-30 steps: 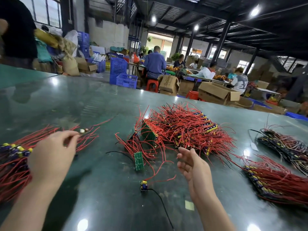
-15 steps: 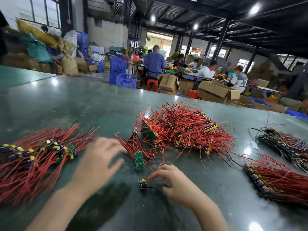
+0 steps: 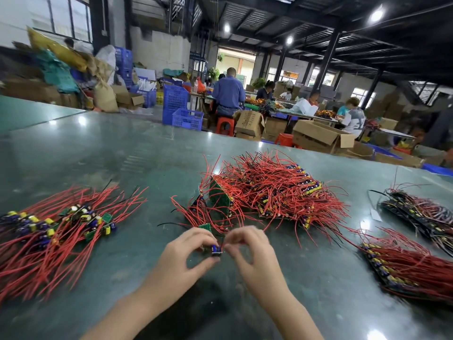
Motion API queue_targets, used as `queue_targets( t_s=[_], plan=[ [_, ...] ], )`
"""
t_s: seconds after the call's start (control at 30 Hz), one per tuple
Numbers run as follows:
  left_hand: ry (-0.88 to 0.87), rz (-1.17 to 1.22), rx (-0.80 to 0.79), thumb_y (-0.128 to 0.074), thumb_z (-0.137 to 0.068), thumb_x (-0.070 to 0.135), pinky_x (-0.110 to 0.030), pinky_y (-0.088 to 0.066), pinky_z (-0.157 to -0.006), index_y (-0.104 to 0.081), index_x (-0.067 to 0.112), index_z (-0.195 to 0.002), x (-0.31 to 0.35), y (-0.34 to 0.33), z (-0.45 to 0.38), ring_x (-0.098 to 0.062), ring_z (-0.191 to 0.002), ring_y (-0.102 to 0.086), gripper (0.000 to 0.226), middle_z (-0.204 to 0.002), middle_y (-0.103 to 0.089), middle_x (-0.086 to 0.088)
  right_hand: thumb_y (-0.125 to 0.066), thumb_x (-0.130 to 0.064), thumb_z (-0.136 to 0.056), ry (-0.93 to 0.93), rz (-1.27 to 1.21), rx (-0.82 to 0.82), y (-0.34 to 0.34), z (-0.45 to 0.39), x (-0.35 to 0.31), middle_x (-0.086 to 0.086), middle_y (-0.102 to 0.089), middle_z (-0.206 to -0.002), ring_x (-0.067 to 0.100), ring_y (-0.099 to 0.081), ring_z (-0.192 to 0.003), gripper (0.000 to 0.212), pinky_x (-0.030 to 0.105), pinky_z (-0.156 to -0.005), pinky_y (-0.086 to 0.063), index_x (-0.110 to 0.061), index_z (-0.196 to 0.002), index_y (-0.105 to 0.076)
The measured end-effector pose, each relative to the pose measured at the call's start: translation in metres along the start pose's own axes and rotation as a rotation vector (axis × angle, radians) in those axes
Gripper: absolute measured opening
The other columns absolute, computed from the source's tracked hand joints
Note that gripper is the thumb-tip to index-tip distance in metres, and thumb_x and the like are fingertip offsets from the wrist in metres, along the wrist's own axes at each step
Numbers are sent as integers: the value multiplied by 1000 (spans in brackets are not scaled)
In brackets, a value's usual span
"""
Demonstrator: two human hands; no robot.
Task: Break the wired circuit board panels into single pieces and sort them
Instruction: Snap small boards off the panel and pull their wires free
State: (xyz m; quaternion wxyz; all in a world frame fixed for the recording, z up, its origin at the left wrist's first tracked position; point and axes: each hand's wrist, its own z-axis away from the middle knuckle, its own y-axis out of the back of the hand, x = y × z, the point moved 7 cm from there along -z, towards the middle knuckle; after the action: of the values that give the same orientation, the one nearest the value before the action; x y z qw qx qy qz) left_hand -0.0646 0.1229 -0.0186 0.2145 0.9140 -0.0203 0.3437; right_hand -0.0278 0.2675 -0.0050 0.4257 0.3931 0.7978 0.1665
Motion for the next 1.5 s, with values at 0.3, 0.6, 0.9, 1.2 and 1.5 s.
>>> queue_targets(
  t_s=[0.3,0.6,0.9,1.2,1.5],
  plan=[
    [-193,-106,294,-65,-78,19,-13,-40,-91,-54,20,-87,25,14,5,-4,-101,-59,15,-105,-58,13,-47,-33,-92,116,-97,188,14,10,-30,-9,-63,-82,8,-57,-82,35,27,-76,-46,-13,-83,-73],
    [-463,-557,275,-61,-87,25,-31,-38,-91,-54,24,-92,38,9,8,-16,-99,-56,8,-100,-69,9,-78,-25,-73,-180,-458,88,-2,8,-20,-13,-69,-75,2,-58,-68,14,24,-67,-46,-34,-68,-68],
    [-432,-692,257,-60,-82,30,-31,-32,-83,-53,28,-93,39,15,3,-16,-82,-45,13,-85,-68,16,-69,-6,-72,-236,-830,-20,-11,7,-19,-2,-69,-75,5,-64,-73,16,18,-70,-50,-21,-69,-72],
    [-342,-759,210,-53,-87,36,-33,-23,-79,-53,34,-96,35,24,-4,-13,-80,-44,9,-74,-61,16,-77,-15,-65,-97,-702,24,3,4,-23,-3,-71,-83,14,-64,-87,10,22,-79,-48,-22,-71,-77],
    [-228,-697,143,-48,-87,34,-34,-21,-76,-67,27,-83,33,26,-12,-13,-81,-44,20,-73,-59,16,-71,-25,-69,-94,-765,110,17,2,-15,-2,-71,-80,8,-64,-83,11,16,-73,-48,-18,-74,-78]
  ],
)
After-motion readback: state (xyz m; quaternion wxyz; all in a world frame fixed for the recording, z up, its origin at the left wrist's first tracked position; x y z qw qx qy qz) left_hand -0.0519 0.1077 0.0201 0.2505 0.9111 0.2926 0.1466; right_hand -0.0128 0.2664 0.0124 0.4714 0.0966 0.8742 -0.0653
